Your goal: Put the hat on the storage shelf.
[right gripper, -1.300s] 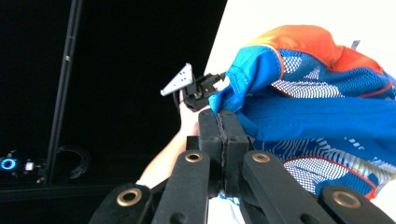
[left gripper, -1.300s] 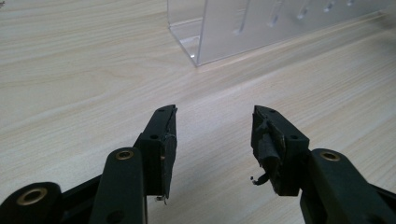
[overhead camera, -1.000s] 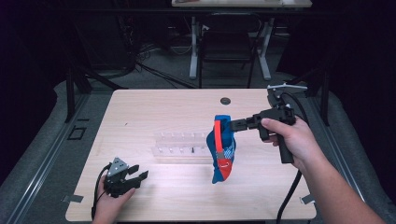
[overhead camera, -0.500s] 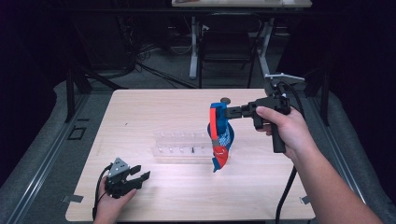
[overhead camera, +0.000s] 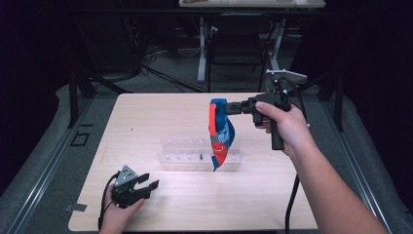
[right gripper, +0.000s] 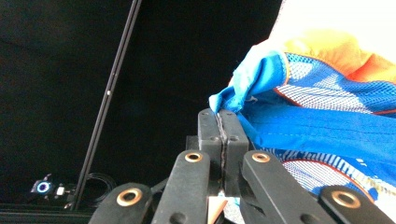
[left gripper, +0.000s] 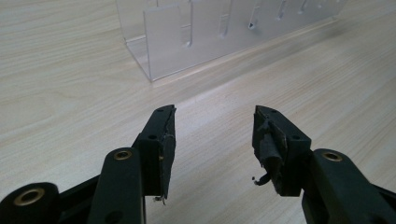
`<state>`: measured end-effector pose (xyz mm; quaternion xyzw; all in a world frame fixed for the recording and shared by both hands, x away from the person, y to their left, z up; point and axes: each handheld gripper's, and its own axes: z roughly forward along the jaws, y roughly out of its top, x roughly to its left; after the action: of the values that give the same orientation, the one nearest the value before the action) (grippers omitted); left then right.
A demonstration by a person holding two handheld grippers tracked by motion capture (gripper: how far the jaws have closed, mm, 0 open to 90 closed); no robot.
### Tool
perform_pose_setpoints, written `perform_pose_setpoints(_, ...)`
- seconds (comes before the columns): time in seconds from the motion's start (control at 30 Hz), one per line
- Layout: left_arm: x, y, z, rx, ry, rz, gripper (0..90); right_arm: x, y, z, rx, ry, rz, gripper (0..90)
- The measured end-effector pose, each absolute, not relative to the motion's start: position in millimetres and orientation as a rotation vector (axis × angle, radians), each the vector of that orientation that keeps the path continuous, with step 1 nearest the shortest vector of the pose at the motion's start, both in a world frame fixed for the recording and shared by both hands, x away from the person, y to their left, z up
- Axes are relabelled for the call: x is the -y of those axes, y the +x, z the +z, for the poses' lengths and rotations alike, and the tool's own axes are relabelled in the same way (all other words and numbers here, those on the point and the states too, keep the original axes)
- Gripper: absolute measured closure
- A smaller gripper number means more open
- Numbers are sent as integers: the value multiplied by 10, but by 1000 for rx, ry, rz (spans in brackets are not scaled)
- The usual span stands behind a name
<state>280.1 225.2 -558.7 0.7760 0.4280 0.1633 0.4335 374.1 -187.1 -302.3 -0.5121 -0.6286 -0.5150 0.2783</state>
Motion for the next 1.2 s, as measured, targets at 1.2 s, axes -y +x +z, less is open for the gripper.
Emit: perform_pose_setpoints(1.2,-1624,2733,-5229,-801,1971,480,499,1374,4076,-3071,1667,-1351,-1396,900)
